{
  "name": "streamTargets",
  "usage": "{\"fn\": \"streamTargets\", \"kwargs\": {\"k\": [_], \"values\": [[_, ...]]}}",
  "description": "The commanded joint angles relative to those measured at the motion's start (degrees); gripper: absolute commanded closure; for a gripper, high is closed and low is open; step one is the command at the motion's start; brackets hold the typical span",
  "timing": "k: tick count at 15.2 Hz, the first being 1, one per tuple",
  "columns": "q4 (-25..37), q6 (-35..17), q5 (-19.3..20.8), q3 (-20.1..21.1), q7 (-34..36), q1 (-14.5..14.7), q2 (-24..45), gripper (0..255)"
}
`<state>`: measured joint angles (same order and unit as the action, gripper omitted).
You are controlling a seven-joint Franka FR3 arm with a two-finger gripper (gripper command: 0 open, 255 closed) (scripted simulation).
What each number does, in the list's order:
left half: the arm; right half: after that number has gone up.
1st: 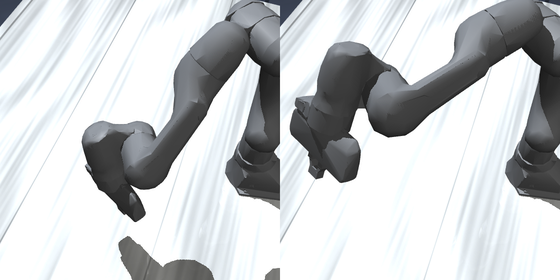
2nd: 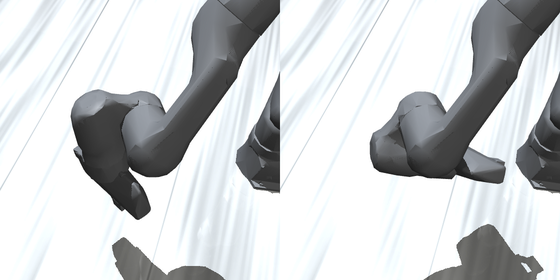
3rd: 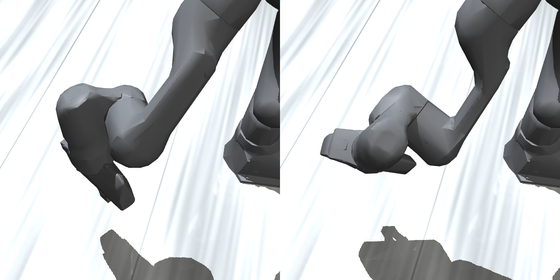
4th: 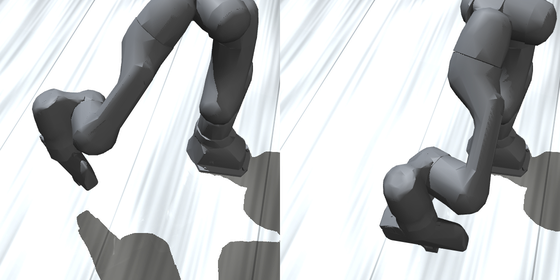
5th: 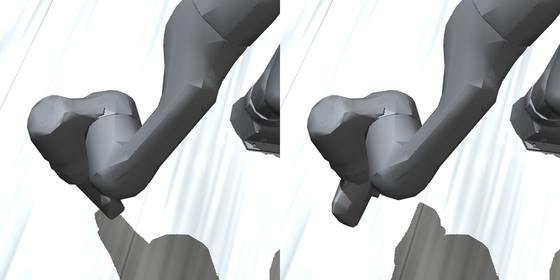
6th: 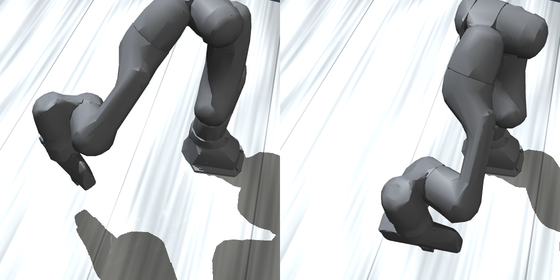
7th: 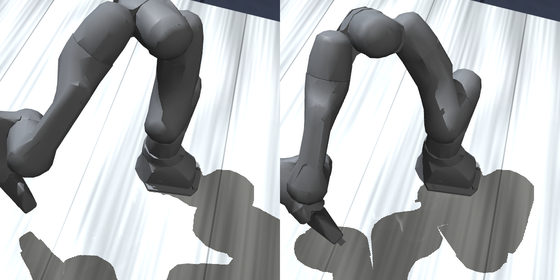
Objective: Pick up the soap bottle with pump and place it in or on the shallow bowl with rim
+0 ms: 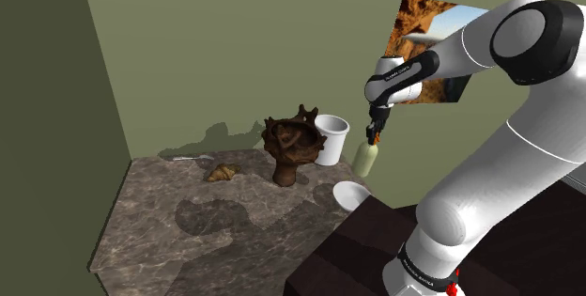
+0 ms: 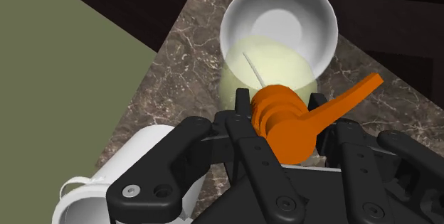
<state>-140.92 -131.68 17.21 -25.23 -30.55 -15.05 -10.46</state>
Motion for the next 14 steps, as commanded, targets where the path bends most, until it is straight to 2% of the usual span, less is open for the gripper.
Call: {"fn": "streamTargets", "kwargs": {"k": [1, 14], "values": [[-0.6, -1.8, -0.2, -0.2, 0.1, 0.1, 1.2, 255], [-3.6, -13.4, -2.3, -1.1, -0.6, 0.2, 10.1, 255]]}}
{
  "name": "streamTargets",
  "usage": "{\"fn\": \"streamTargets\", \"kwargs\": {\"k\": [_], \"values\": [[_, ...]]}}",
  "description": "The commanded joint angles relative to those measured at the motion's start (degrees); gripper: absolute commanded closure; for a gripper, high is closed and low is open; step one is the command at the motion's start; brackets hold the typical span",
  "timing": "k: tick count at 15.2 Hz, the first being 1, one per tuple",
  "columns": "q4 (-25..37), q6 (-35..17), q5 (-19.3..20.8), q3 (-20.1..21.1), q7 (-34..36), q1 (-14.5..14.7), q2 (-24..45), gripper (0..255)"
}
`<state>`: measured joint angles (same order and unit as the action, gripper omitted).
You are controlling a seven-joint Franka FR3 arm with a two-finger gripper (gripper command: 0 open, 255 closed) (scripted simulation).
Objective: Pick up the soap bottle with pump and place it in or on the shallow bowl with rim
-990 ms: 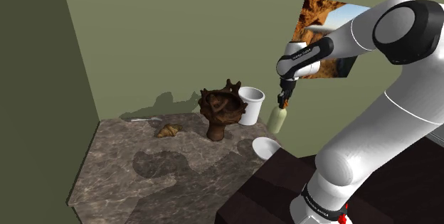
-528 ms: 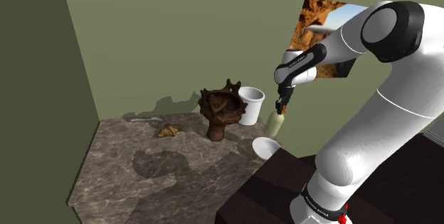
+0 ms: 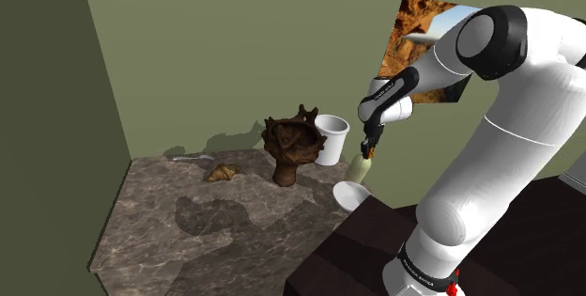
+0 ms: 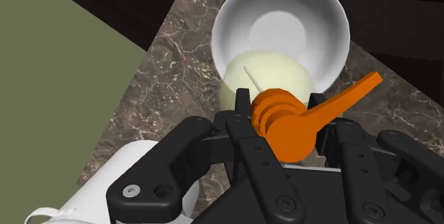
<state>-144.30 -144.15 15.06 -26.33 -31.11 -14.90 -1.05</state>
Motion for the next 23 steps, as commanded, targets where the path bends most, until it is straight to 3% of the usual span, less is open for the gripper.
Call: {"fn": "streamTargets", "kwargs": {"k": [1, 8, 15, 16, 21, 23], "values": [[-0.4, -1.8, -0.5, 0.0, -0.2, 0.0, 1.4, 255], [-1.0, -7.9, -3.1, 0.3, -1.4, -0.3, 7.2, 255], [-1.0, -7.9, -3.1, 0.3, -1.4, -0.3, 7.2, 255], [-1.0, -7.9, -3.1, 0.3, -1.4, -0.3, 7.2, 0], [-1.0, -7.9, -3.0, 0.3, -1.4, -0.3, 7.2, 0], [-0.8, -3.5, -1.0, 0.0, 0.1, 0.4, 2.9, 0]]}}
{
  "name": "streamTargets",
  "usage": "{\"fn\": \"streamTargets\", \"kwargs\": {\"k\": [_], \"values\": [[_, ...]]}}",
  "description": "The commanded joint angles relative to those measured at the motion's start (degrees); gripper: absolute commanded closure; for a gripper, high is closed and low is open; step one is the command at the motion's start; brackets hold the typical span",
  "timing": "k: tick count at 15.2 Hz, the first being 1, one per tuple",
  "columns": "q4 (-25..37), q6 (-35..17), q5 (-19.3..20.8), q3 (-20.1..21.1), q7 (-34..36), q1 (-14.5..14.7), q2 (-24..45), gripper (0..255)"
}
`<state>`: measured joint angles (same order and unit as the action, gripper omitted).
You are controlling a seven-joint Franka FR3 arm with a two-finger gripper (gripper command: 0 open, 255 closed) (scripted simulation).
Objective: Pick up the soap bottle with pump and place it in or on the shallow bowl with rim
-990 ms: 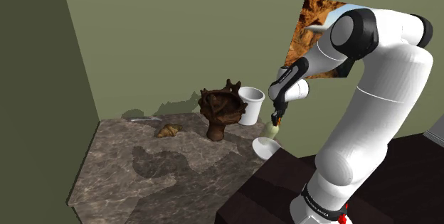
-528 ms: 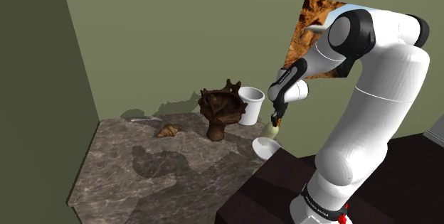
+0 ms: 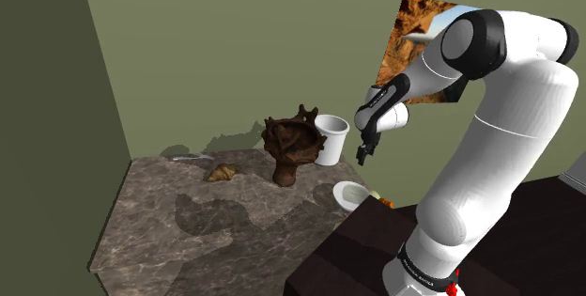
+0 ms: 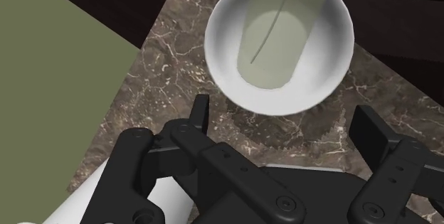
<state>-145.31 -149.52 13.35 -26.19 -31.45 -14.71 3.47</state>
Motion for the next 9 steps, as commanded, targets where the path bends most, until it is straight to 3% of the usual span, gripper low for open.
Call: {"fn": "streamTargets", "kwargs": {"k": [1, 9], "values": [[0.5, 4.1, 1.5, -0.1, 1.1, 0.4, -3.7, 0], [0.8, 5.9, 2.1, 0.1, 1.5, 0.5, -5.2, 0]]}}
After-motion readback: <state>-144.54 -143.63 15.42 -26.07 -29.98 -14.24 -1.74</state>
